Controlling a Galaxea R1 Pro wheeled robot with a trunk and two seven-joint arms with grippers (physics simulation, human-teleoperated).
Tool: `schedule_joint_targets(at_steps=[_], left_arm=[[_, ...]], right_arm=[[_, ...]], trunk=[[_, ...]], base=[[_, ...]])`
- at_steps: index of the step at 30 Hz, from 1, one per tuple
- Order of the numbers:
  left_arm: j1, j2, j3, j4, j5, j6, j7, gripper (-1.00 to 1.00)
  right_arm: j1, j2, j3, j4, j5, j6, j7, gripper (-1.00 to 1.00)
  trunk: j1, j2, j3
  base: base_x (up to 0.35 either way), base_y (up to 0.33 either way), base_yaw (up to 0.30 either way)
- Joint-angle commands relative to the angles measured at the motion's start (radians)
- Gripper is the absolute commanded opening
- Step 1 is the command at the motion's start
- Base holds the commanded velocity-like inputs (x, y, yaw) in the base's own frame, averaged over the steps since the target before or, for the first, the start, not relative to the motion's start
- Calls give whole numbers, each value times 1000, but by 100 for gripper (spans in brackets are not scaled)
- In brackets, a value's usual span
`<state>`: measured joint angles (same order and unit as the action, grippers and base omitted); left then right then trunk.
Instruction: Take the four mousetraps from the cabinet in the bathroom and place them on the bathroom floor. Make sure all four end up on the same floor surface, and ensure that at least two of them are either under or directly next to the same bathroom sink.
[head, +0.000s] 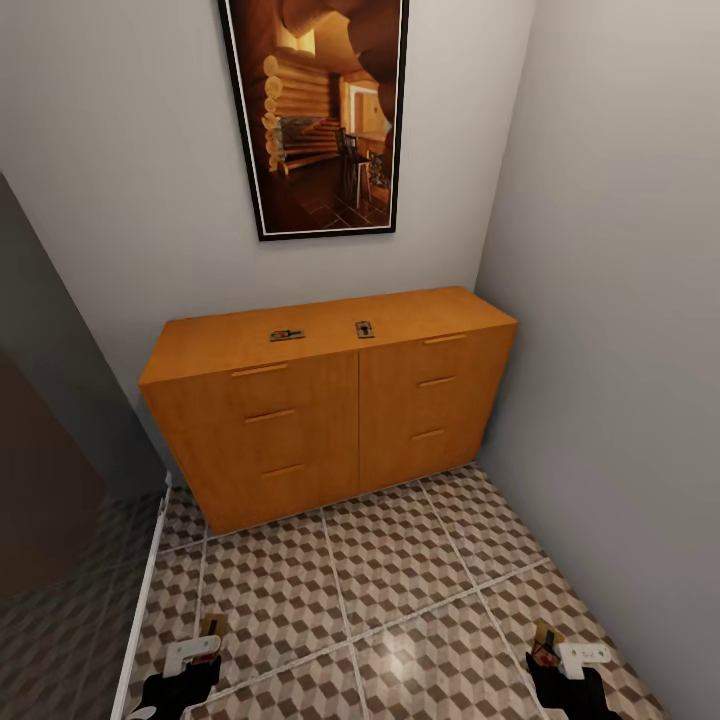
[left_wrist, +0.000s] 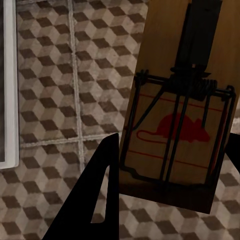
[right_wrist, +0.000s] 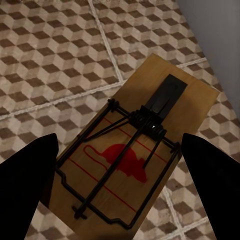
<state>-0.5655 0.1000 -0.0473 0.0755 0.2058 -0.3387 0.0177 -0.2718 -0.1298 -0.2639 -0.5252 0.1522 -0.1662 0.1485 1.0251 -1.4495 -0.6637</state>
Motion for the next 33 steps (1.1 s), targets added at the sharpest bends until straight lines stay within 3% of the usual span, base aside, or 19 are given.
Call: schedule_joint_targets(at_steps=[1, 33], left_arm=[[-2, 0, -5, 4, 1, -6, 5, -100], [-2, 0, -5, 4, 1, -6, 5, -100]], right_arm=[[-1, 1, -9, 1, 10, -4, 8, -100], [0, 2, -9, -2, 10, -3, 3, -100]], trunk=[[0, 0, -1], [0, 0, -2]], base=[[0, 0, 0], [0, 0, 8]])
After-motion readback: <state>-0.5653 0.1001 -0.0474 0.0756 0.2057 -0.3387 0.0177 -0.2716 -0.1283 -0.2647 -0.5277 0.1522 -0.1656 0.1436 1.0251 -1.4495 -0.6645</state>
